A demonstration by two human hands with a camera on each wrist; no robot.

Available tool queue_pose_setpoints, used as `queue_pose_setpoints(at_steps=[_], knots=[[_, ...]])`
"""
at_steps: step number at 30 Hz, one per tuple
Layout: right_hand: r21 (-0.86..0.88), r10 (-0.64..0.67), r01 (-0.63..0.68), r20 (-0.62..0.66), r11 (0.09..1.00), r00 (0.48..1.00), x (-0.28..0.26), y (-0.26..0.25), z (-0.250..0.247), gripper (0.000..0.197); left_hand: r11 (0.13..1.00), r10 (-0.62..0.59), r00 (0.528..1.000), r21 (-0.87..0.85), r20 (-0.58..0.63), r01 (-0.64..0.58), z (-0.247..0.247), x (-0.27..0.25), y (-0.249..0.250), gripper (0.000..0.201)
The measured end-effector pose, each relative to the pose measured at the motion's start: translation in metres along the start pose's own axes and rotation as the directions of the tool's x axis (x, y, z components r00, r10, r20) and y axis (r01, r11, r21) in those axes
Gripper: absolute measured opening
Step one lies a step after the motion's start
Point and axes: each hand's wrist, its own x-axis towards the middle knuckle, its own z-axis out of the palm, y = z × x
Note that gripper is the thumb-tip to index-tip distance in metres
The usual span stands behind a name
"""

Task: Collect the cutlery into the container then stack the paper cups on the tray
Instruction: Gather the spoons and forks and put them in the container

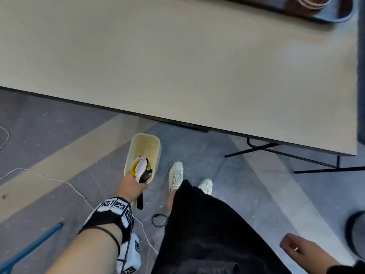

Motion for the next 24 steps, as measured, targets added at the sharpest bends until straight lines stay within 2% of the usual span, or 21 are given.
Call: queue_pose_setpoints(at_steps=[1,2,3,5,7,8,9,10,11,13,15,17,18,21,24], knots=[[0.038,0.024,-0.023,-0.017,0.999,1.0,0.004,-0.014,-0.007,0.047,1.0,-0.013,1.0,-0.006,0.004,0.013,0.001,0.01,-0.006,0.045],[0.066,-0.011,0.015,-0.068,0.998,0.998,0.009,-0.018,-0.012,0.05,1.0,-0.025,1.0,0.012,-0.007,0.025,0.003,0.021,-0.01,0.044],[0.085,-0.018,0.029,-0.123,0.996,0.992,0.016,-0.026,-0.017,0.047,0.999,-0.034,0.999,0.015,-0.005,0.034,0.005,0.033,-0.013,0.042],[0.162,0.029,-0.013,-0.093,0.987,0.995,0.025,-0.04,-0.021,0.028,0.999,-0.034,0.999,0.005,0.016,0.033,0.008,0.055,-0.02,0.042],[0.18,0.01,0.015,-0.137,0.984,0.991,0.05,-0.024,-0.013,0.07,0.999,-0.051,0.999,0.009,0.01,0.051,0.012,0.08,-0.026,0.045],[0.158,0.032,-0.007,-0.16,0.987,0.987,0.059,-0.02,-0.011,0.083,0.998,-0.054,0.999,0.016,0.006,0.054,0.013,0.09,-0.028,0.047],[0.153,0.06,-0.036,-0.156,0.988,0.986,0.07,-0.015,-0.007,0.086,0.999,-0.037,0.999,0.017,-0.011,0.037,0.014,0.098,-0.029,0.049],[0.13,0.095,-0.076,-0.145,0.989,0.985,0.074,-0.012,-0.004,0.083,1.0,-0.021,0.999,0.02,-0.026,0.022,0.015,0.106,-0.028,0.051],[0.107,0.107,-0.091,-0.156,0.99,0.982,0.082,-0.01,-0.001,0.071,1.0,-0.008,0.999,0.019,-0.032,0.009,0.016,0.115,-0.029,0.053],[-0.012,0.055,-0.057,-0.122,0.998,0.991,0.086,-0.018,-0.001,0.018,1.0,0.008,1.0,0.021,-0.024,-0.008,0.017,0.127,-0.028,0.052],[-0.009,0.036,-0.037,-0.125,0.999,0.992,0.097,-0.02,0.004,0.047,0.999,0.014,1.0,0.034,-0.017,-0.013,0.016,0.137,-0.026,0.064],[-0.07,0.053,-0.061,-0.106,0.996,0.993,0.104,-0.023,0.006,0.055,0.999,0.032,0.999,0.043,-0.036,-0.031,0.013,0.144,-0.026,0.085],[-0.091,0.038,-0.05,-0.122,0.995,0.992,0.104,-0.023,0.007,0.054,0.998,0.029,0.998,0.058,-0.051,-0.026,0.01,0.142,-0.024,0.089],[-0.086,0.033,-0.041,-0.099,0.995,0.995,0.102,-0.031,0.002,0.041,0.997,0.012,0.999,0.077,-0.05,-0.008,0.0,0.126,-0.019,0.076],[-0.099,0.007,-0.015,-0.082,0.995,0.997,0.08,-0.056,-0.009,0.029,0.983,-0.037,0.998,0.179,0.053,0.027,-0.014,0.085,-0.014,0.072]])
